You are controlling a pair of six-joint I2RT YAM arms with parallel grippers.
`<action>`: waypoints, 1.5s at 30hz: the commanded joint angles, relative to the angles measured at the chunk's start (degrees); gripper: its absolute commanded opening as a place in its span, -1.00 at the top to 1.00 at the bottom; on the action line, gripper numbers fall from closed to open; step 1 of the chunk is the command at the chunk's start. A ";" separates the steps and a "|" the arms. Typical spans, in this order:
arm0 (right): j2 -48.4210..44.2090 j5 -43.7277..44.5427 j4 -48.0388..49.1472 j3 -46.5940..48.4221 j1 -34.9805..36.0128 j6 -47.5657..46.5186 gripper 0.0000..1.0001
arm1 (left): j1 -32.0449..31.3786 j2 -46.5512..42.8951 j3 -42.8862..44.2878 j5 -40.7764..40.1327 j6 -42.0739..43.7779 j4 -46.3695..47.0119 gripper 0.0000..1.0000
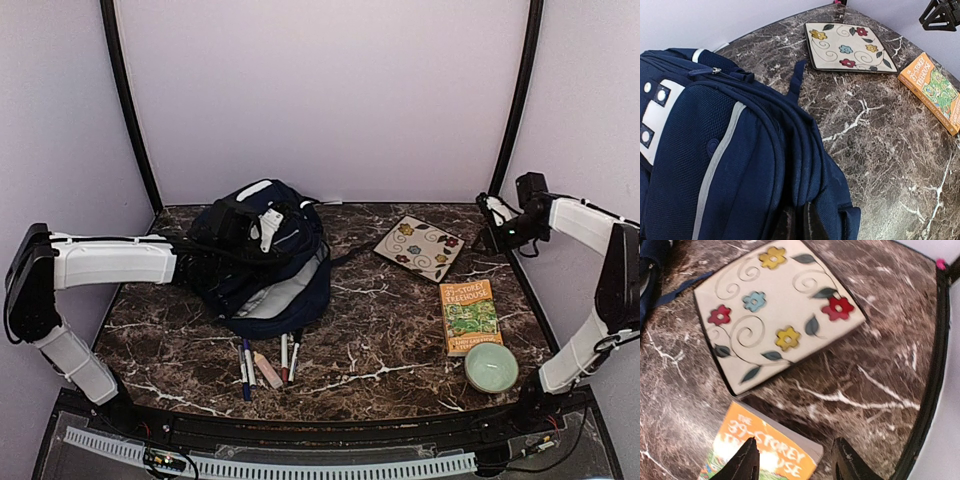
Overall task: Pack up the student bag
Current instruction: Move the book to the center of the board.
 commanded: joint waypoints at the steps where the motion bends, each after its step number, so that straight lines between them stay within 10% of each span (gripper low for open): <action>1: 1.81 -2.25 -9.60 -1.27 -8.56 -6.62 0.03 | 0.31 2.21 -1.44 1.72 -1.88 1.42 1.00; 18: 15.10 -11.39 -16.33 2.04 -14.42 -14.30 0.11 | 0.31 5.23 -1.62 4.73 -4.59 3.43 1.00; 26: 18.57 -16.25 -18.74 3.71 -14.42 -16.01 0.73 | 0.31 5.51 -1.67 4.83 -4.71 3.25 1.00; 45: 23.08 -24.85 -14.97 0.71 -7.91 -11.36 1.00 | 0.27 5.05 -1.85 4.29 -4.56 3.16 1.00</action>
